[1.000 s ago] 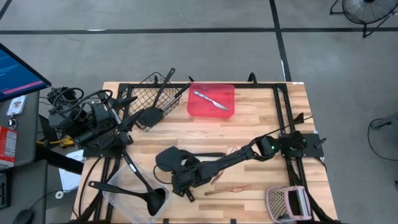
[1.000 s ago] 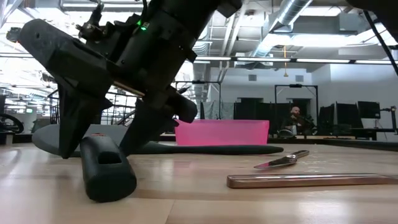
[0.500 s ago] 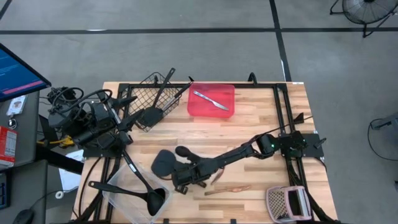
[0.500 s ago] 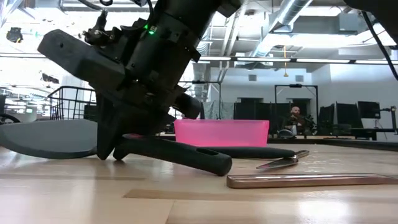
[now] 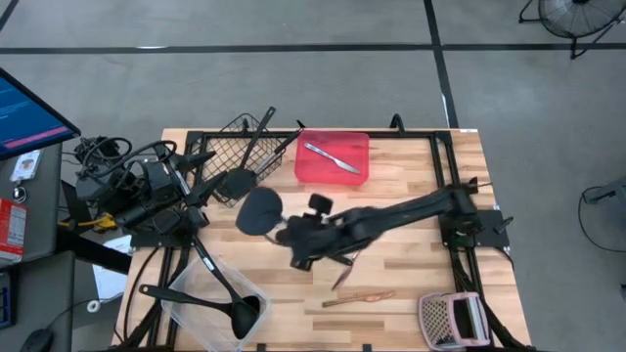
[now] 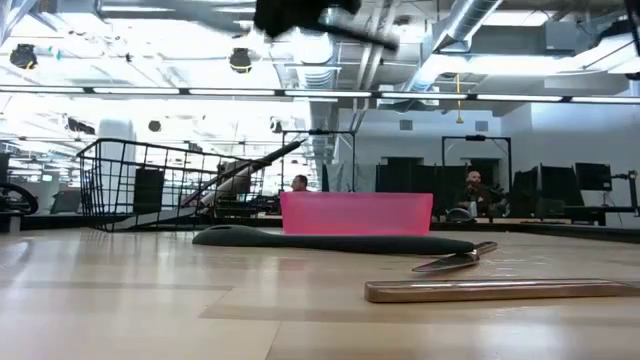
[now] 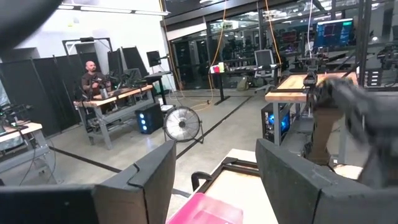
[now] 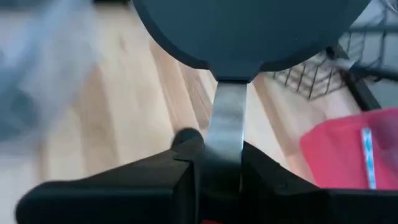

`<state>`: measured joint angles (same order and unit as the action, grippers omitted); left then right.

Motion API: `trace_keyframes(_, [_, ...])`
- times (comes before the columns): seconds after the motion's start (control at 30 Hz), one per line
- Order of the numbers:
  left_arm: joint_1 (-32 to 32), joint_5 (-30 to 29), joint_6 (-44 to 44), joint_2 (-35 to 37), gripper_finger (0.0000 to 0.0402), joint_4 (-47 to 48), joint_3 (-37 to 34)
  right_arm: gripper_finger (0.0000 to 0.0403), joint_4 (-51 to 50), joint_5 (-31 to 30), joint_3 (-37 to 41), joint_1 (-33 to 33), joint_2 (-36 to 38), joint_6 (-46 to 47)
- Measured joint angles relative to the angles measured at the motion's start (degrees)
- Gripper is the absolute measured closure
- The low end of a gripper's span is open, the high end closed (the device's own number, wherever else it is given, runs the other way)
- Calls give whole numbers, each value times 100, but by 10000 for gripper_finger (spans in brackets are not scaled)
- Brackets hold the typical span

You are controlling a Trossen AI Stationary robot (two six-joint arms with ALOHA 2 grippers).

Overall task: Pick & Place Kitchen Items
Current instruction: Put the big spatula into the wire basket

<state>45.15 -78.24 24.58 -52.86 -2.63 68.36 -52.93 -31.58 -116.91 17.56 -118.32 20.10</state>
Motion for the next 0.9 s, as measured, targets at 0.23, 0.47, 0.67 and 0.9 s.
trace_keyframes(0.23, [1,0,9,0,198,-3,0,337,-400,-633,-14,367,1390,-33])
trace_keyframes(0.47, [1,2,42,0,198,10,0,337,-534,-1217,-14,1160,2290,229])
trace_keyframes(0.67, [1,4,42,-11,198,37,0,336,-143,-1837,-13,1935,2655,-125])
trace_keyframes(0.9, [1,508,20,116,198,129,-390,334,507,-1915,-14,2651,2764,-945])
